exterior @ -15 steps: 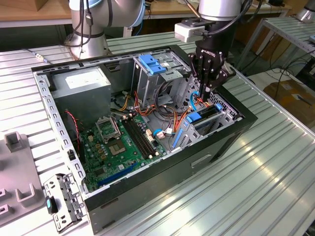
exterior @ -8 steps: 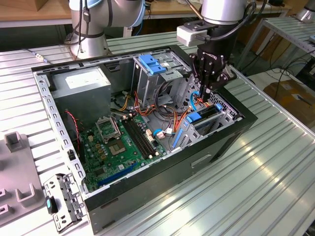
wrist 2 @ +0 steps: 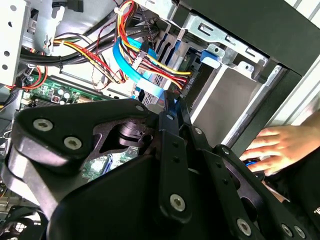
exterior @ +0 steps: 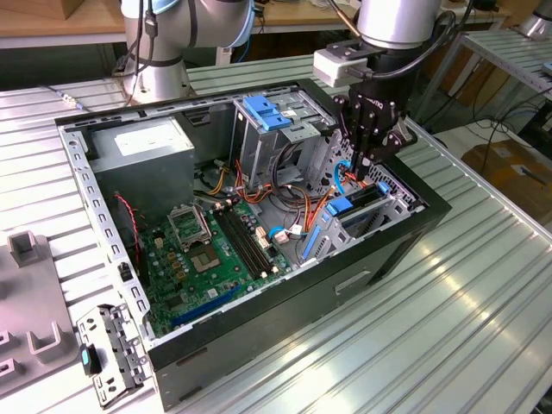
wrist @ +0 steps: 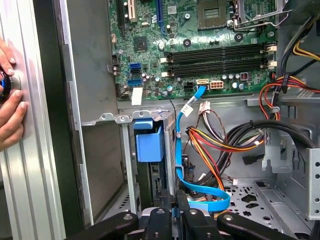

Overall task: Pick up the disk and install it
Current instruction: 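Insert the second disk wire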

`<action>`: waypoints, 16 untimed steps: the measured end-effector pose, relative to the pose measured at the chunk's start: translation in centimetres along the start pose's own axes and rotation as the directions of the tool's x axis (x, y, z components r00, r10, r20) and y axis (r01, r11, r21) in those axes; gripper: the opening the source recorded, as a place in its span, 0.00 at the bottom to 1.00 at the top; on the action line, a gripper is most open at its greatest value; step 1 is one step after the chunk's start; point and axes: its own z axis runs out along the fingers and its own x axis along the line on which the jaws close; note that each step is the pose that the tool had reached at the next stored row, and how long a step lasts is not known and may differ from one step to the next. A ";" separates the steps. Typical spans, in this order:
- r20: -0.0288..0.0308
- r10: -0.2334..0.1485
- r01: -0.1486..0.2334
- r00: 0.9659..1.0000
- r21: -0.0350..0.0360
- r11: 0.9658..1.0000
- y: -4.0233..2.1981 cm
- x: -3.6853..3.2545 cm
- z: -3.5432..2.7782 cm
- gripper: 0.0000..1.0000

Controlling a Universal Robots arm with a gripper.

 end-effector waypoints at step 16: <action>0.078 0.004 -0.004 0.997 -0.002 1.000 0.60 1.65 0.33 0.16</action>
